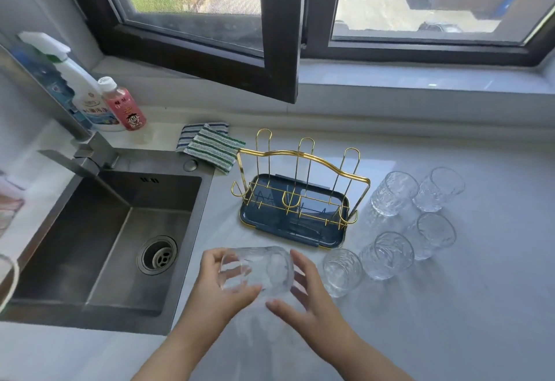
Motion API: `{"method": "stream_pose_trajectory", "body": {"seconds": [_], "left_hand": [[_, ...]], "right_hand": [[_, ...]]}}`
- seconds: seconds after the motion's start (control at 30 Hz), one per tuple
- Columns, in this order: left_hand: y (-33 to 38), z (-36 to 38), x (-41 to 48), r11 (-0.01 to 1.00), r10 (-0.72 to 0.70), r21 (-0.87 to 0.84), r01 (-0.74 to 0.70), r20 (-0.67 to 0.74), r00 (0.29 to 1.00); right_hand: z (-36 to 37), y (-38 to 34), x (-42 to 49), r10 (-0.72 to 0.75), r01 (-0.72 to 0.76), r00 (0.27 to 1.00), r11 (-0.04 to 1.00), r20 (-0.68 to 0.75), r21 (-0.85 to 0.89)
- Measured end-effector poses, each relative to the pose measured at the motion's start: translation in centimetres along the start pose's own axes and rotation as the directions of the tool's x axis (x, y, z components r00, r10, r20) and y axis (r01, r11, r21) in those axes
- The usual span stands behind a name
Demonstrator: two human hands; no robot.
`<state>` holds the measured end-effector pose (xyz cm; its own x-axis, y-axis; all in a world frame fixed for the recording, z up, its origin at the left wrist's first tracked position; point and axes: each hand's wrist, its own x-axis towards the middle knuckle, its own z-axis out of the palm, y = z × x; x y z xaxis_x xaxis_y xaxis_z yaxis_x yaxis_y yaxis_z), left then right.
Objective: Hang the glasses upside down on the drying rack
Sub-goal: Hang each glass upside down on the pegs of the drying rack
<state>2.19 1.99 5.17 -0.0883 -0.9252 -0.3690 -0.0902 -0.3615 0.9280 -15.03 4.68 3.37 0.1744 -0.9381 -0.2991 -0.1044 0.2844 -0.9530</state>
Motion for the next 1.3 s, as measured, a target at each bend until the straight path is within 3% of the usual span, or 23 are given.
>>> {"method": "stream_pose_trajectory", "body": {"seconds": [0.07, 0.13, 0.23, 0.3, 0.37, 0.47, 0.53, 0.7, 0.83, 1.3], "left_hand": [[0.7, -0.6, -0.7, 0.963, -0.003, -0.267, 0.029, 0.097, 0.995], [1.3, -0.6, -0.8, 0.901, 0.040, -0.431, 0.049, 0.195, 0.980], [2.9, -1.0, -0.3, 0.907, 0.114, -0.420, 0.004, 0.255, 0.960], [4.2, -1.9, 0.4, 0.955, 0.160, -0.282, -0.088, 0.241, 0.957], [5.3, -3.2, 1.3, 0.976, 0.202, -0.121, -0.181, 0.193, 0.960], [6.7, -4.7, 3.3, 0.913, 0.330, 0.213, -0.348, 0.117, 0.937], [7.5, -4.7, 4.7, 0.865, 0.374, 0.303, -0.400, 0.144, 0.916], [6.7, -3.9, 7.7, 0.875, 0.418, 0.232, -0.424, 0.076, 0.905], [5.1, -4.0, 10.0, 0.914, 0.314, 0.261, -0.311, 0.030, 0.949], [2.8, -4.6, 12.3, 0.941, 0.206, 0.239, -0.240, 0.157, 0.966]], "right_hand": [[0.1, -1.4, 0.1, 0.061, -0.088, 0.994, 0.946, 0.095, 0.312], [0.5, -2.6, 0.4, 0.051, -0.129, 0.985, 0.855, 0.166, 0.502], [0.8, -4.7, 1.1, -0.070, -0.022, 0.989, 0.811, 0.134, 0.584], [0.7, -6.4, 1.7, -0.139, 0.089, 0.989, 0.838, 0.054, 0.539], [0.6, -8.2, 2.7, -0.216, 0.218, 0.975, 0.903, -0.045, 0.369], [0.9, -10.4, 4.8, -0.339, 0.348, 0.935, 0.934, -0.108, 0.079], [1.5, -11.0, 6.2, -0.371, 0.367, 0.922, 0.929, -0.116, -0.055], [2.8, -10.2, 9.5, -0.338, 0.311, 0.928, 0.935, -0.159, -0.174], [3.2, -8.9, 11.5, -0.275, 0.245, 0.946, 0.954, -0.173, -0.176], [3.7, -5.3, 12.9, -0.107, 0.072, 0.968, 0.985, -0.226, -0.157]]}}
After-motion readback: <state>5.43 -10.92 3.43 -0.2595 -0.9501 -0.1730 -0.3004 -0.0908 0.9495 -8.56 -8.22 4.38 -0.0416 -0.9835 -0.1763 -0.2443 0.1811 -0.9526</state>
